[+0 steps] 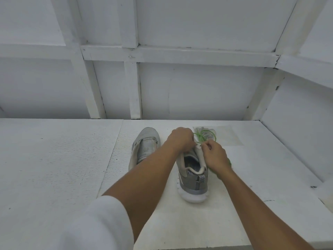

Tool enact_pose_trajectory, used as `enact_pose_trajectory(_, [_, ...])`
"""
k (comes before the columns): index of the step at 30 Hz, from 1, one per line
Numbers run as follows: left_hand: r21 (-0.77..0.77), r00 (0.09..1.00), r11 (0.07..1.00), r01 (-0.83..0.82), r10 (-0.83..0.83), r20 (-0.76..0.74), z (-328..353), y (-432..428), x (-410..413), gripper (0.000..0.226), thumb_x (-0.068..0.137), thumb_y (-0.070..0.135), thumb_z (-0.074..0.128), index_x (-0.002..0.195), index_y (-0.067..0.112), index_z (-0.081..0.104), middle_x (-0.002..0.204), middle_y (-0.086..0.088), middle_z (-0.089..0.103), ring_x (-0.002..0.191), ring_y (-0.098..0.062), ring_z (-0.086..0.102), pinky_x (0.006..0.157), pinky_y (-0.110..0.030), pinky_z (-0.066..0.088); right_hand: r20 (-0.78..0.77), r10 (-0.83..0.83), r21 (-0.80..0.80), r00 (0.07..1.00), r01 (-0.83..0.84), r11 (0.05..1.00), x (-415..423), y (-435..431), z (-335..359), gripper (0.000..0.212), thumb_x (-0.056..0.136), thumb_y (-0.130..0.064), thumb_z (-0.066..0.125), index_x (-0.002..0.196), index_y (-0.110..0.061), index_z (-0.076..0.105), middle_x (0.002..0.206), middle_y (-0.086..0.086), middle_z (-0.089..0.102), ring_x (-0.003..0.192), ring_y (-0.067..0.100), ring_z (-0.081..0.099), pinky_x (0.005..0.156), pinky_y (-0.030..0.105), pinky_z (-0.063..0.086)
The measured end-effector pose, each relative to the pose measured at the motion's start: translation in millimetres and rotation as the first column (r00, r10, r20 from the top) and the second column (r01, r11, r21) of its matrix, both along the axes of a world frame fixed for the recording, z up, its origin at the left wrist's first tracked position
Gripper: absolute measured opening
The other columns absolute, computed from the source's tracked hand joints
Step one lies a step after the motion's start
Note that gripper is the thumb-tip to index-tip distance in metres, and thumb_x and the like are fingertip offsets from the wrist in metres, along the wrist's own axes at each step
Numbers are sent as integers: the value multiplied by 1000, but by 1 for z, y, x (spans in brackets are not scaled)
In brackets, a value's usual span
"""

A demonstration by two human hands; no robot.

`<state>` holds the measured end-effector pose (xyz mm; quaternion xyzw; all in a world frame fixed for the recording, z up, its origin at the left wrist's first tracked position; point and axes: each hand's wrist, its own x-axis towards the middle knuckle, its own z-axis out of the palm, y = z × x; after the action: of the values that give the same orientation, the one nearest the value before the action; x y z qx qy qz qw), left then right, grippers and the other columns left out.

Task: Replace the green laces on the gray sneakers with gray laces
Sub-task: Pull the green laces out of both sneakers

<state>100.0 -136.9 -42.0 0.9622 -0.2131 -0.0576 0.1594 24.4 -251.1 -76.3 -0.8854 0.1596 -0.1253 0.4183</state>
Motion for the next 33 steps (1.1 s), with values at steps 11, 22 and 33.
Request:
enact_pose_trajectory(11, [-144,968,957,-250,246,-46,17,22,18,24,94,23,47,108,4,53,123,-13,57,108,-31,55,84,-34,45,40,-67,91,997,63,994,1,7,-12,23,100,-22,43,93,-8,59,82,2,58,74,17,51,61,30,37])
enact_pose_trajectory(22, [237,976,971,-41,-12,219,3,4,15,31,92,24,47,119,17,60,122,-8,59,119,-29,45,100,-44,33,62,-81,75,995,76,994,1,7,-15,21,100,-23,43,91,-13,59,80,-2,58,70,10,49,57,25,36])
enact_pose_trajectory(33, [144,987,987,-71,49,152,26,21,20,53,93,39,51,139,18,38,140,-10,43,129,-34,38,102,-46,34,73,-111,97,991,104,990,1,9,-17,24,100,-23,43,87,-12,59,77,-3,58,68,8,49,57,23,36])
